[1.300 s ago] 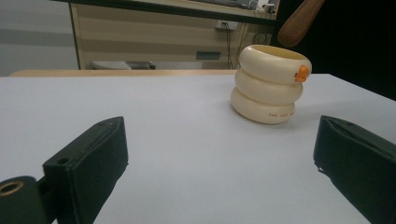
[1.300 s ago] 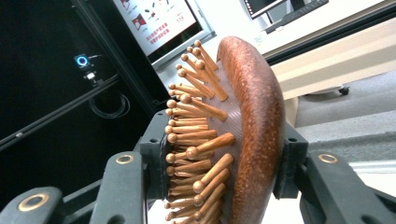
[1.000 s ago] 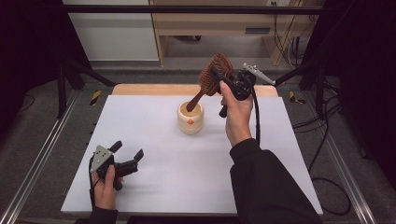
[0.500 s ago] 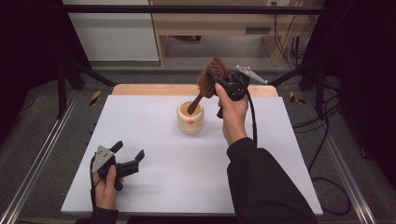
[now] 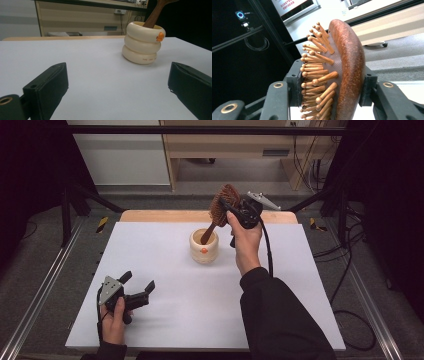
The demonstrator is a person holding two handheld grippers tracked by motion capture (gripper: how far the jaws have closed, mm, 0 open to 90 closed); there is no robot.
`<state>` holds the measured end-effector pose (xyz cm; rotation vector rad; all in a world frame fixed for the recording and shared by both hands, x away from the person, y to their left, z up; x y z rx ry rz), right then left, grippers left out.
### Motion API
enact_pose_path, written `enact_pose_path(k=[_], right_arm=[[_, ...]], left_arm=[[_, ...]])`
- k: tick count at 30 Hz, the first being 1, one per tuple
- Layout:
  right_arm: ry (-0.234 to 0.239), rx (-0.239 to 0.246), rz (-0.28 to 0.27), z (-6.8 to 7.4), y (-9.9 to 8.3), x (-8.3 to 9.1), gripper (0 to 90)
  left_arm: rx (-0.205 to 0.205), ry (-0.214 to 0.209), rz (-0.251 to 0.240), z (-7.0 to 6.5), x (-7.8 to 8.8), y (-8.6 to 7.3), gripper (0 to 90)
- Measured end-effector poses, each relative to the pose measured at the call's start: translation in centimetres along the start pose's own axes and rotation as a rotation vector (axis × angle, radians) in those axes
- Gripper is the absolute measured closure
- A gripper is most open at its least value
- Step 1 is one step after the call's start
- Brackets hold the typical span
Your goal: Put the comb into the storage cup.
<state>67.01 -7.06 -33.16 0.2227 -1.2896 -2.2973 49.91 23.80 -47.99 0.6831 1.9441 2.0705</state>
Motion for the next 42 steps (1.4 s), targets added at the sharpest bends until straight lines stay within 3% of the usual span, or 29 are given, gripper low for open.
enact_pose_path(k=[30, 34, 38, 42], right_arm=[[-0.005, 0.053, 0.042, 0.3, -2.5, -1.1, 49.9], [0.008, 0.004, 0.042, 0.4, -2.9, -1.1, 49.9], [-0.004, 0.033, 0.047, 0.5, -3.2, -1.2, 49.9], [-0.009, 0.032, 0.051, 0.3, -3.4, -1.3, 49.9]], left_arm=[[-0.011, -0.005, 0.001, -0.1, 0.0, 0.1, 2.9], [-0.013, -0.006, 0.000, -0.1, 0.0, 0.1, 2.8], [-0.014, -0.008, 0.001, -0.2, 0.0, 0.1, 2.8], [-0.012, -0.007, 0.002, -0.1, 0.0, 0.1, 2.8]])
Point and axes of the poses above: each handheld gripper's, and its own axes: x roughly backward along the jaws, y roughly out of its top, z roughly to its left, the point moved 7 cm from there along -x, roughly forward along the jaws, and after that the axes turned 8 degrees about -x, right-handed, at the moved point
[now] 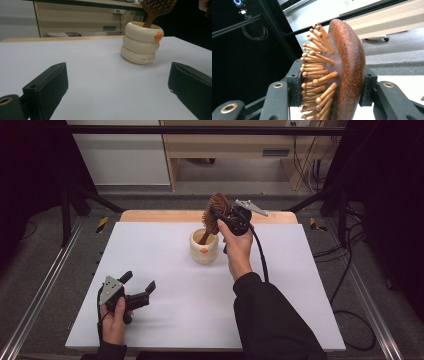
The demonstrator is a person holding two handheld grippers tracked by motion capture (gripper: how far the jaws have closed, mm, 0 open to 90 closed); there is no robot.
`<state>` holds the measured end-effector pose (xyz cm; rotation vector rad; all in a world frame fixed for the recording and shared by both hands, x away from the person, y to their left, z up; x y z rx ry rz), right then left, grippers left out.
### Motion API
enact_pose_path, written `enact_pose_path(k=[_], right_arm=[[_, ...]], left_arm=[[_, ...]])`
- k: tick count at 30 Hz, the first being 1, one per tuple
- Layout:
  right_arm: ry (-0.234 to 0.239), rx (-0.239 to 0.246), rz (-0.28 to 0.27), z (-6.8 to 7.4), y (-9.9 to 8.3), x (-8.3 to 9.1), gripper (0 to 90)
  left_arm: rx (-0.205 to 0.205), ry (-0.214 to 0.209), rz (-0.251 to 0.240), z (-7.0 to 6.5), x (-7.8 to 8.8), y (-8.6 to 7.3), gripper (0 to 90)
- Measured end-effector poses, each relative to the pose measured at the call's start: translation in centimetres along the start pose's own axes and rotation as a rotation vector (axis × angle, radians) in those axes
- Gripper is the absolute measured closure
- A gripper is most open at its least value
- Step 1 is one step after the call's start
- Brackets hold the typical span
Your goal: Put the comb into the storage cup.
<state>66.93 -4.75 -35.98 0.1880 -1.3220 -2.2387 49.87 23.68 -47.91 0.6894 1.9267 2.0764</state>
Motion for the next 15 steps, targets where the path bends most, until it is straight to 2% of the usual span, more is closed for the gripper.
enact_pose_path(k=[9, 15], right_arm=[[0.002, -0.028, 0.002, -0.51, -0.35, -0.14, 49.7], [0.001, -0.023, 0.005, -0.55, -0.53, -0.35, 49.6]], left_arm=[[0.000, -0.001, 0.000, -0.03, 0.01, 0.01, 2.8], [0.000, -0.002, 0.000, -0.02, 0.02, 0.01, 2.8]])
Point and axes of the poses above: each handheld gripper's, and its own axes: x roughly backward along the jaws, y roughly out of its top, z roughly to its left, the point moved 7 cm from there along -x, roughly forward along the jaws, and after that the axes turned 8 degrees about -x, right-handed, at the moved point
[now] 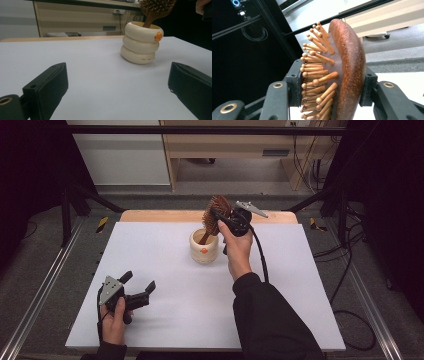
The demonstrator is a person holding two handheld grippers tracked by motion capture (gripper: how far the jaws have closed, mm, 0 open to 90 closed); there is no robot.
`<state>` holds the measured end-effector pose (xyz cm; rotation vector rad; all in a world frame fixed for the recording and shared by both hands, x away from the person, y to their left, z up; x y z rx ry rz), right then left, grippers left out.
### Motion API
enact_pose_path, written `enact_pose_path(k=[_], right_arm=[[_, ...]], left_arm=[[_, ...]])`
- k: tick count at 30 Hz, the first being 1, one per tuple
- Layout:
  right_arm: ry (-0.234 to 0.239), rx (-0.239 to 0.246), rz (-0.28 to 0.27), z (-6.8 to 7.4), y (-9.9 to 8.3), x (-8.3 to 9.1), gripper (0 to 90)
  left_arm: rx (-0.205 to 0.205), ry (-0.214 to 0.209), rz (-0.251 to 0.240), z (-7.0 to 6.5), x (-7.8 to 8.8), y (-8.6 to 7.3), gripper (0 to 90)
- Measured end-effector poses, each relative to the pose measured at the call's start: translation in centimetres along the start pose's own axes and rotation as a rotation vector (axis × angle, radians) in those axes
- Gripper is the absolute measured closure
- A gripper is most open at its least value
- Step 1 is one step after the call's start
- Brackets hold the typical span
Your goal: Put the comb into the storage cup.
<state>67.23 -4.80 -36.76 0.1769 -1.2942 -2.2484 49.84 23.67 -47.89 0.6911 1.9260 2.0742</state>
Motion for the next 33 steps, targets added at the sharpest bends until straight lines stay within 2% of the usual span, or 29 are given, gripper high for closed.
enact_pose_path(k=[2, 6, 17, 33], right_arm=[[-0.003, -0.003, 0.002, -0.1, -0.1, 0.0, 49.6], [-0.004, -0.038, -0.004, -0.5, -0.1, 0.1, 49.5], [-0.009, -0.053, -0.001, -1.0, -0.7, -0.2, 49.4], [-0.009, -0.072, 0.002, -1.3, -1.0, -0.7, 49.4]], left_arm=[[0.001, 0.000, 0.000, 0.0, 0.0, 0.0, 2.8], [0.003, 0.001, -0.002, 0.0, 0.1, 0.0, 2.8], [-0.013, -0.006, -0.002, -0.2, 0.0, 0.1, 2.8], [-0.011, -0.005, -0.003, -0.2, 0.0, 0.1, 2.7]])
Point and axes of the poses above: each handheld gripper's, and its own axes: x roughly backward along the jaws, y roughly out of its top, z roughly to its left, the point moved 7 cm from there along -x, roughly forward along the jaws, and after that the axes turned 8 degrees about -x, right-handed, at the moved point
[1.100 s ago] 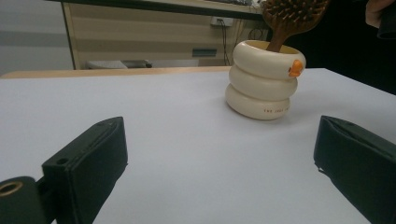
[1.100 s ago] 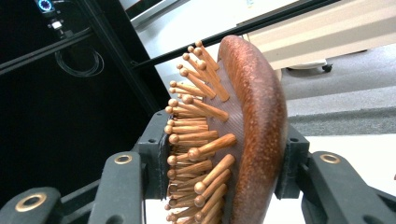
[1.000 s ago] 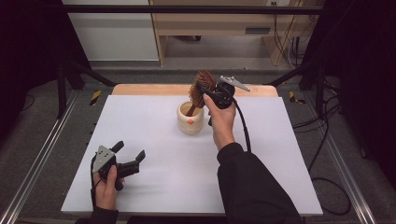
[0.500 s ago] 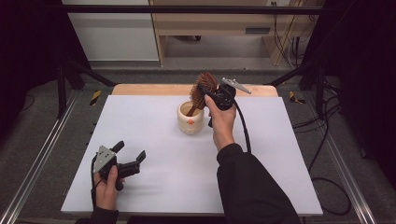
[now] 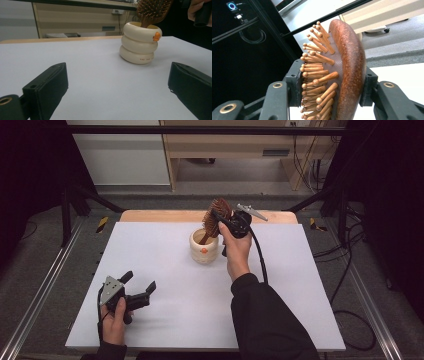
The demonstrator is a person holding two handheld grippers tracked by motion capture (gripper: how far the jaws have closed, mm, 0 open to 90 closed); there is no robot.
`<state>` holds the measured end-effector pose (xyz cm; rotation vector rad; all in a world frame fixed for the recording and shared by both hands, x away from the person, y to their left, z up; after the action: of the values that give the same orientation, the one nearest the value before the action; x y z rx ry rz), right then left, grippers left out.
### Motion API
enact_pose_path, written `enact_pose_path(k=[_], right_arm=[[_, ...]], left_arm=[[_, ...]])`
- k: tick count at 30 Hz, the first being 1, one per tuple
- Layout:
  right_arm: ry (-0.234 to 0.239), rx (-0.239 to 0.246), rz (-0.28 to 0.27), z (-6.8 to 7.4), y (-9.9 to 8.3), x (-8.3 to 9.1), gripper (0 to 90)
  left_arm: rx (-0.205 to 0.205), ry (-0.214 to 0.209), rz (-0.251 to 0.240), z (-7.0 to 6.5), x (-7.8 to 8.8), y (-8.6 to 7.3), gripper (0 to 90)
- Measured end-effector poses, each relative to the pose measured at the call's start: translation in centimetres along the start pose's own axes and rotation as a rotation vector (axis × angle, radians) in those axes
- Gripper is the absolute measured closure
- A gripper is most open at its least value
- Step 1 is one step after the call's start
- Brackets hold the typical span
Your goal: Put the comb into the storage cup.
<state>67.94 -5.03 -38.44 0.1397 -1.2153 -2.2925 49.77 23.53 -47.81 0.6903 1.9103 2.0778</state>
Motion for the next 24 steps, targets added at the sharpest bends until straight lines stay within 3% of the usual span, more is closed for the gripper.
enact_pose_path(k=[24], right_arm=[[0.004, -0.013, 0.012, -0.21, -0.43, -0.24, 49.1]], left_arm=[[-0.001, -0.001, 0.001, -0.01, -0.05, -0.01, 2.7]])
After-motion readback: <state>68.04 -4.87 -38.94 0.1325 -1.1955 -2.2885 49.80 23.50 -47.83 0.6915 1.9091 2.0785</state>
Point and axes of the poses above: each handheld gripper's, and its own axes: x roughly backward along the jaws, y roughly out of its top, z roughly to its left, the point moved 7 cm from there along -x, roughly forward along the jaws, and after that the axes turned 8 degrees about -x, right-handed, at the moved point
